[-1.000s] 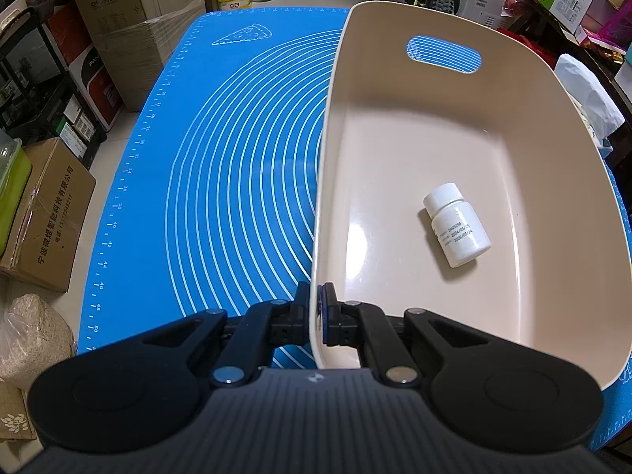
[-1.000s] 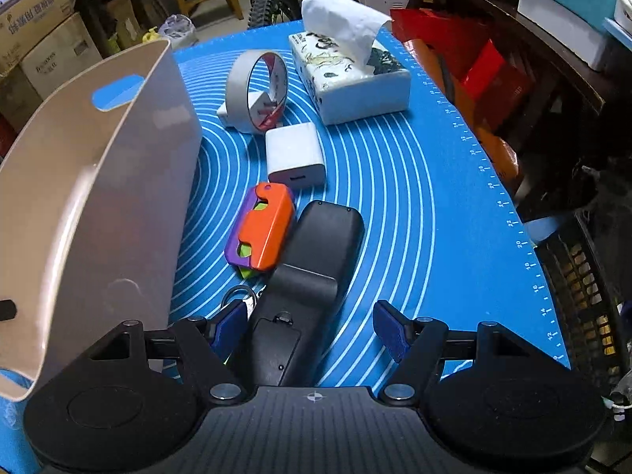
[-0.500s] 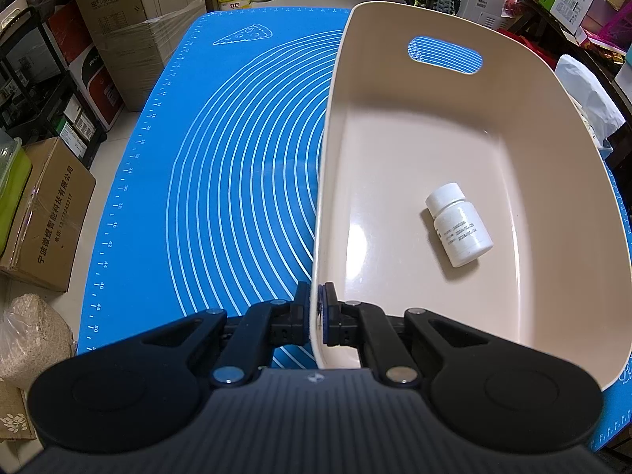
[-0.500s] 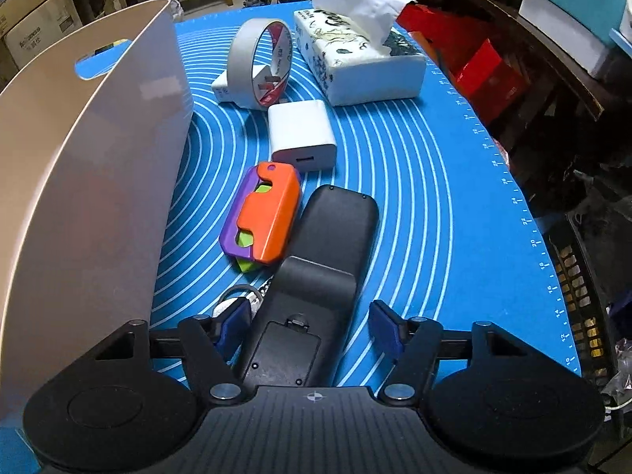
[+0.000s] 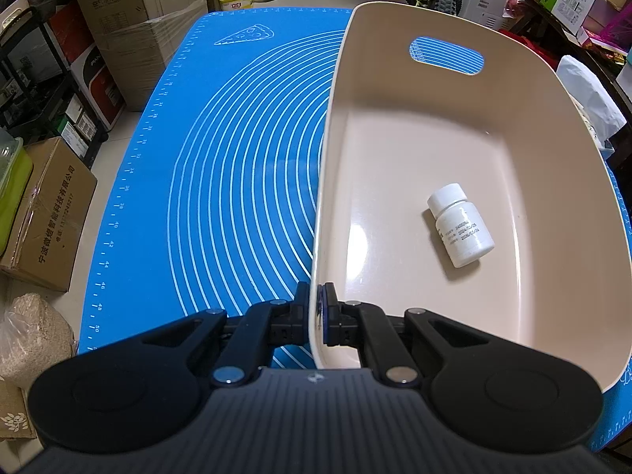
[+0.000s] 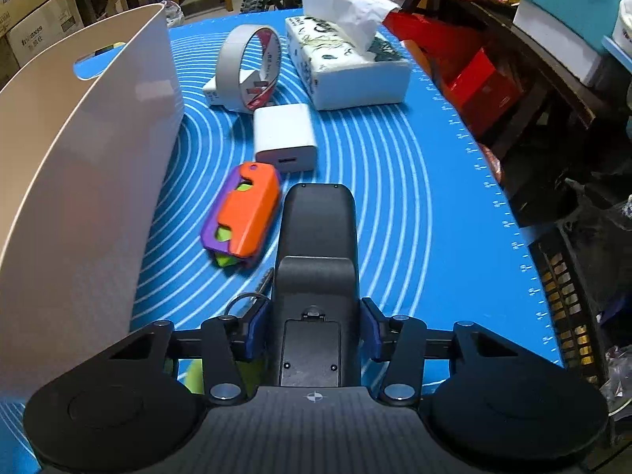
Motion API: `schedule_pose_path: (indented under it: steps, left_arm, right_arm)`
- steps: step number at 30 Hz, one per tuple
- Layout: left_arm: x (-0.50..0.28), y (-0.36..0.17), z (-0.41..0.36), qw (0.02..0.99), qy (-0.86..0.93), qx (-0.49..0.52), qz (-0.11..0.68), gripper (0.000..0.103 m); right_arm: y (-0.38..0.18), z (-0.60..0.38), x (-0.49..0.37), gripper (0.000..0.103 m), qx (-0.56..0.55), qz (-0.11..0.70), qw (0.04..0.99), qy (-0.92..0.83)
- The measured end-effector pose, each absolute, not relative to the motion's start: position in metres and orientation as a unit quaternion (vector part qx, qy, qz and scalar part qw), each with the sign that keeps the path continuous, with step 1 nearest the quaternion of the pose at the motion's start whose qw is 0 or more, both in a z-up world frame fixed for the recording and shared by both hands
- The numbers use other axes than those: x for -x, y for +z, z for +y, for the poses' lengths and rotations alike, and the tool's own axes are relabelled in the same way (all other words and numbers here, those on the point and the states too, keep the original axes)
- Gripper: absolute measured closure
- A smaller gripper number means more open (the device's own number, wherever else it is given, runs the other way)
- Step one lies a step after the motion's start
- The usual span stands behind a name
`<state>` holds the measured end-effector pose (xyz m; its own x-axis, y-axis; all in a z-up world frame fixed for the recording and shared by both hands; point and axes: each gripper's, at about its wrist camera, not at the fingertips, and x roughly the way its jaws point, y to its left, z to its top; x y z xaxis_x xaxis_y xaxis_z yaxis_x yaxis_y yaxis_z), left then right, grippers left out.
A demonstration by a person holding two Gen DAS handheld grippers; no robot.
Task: Organize rigid objects
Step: 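Lift the black remote into the bin and release it with the right tool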
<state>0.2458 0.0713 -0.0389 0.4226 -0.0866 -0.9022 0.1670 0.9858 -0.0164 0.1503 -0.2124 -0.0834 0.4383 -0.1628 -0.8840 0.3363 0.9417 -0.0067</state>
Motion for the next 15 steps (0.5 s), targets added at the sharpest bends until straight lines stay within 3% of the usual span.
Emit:
schedule_pose_path:
  steps: [15]
  left_arm:
    - [-0.246,-0.039,0.071,0.843,-0.075,-0.038,0.532,0.095]
  right_arm:
    - [-0.043,-0.224,-0.141,0.049,-0.103,0.446,0.876,-0.154]
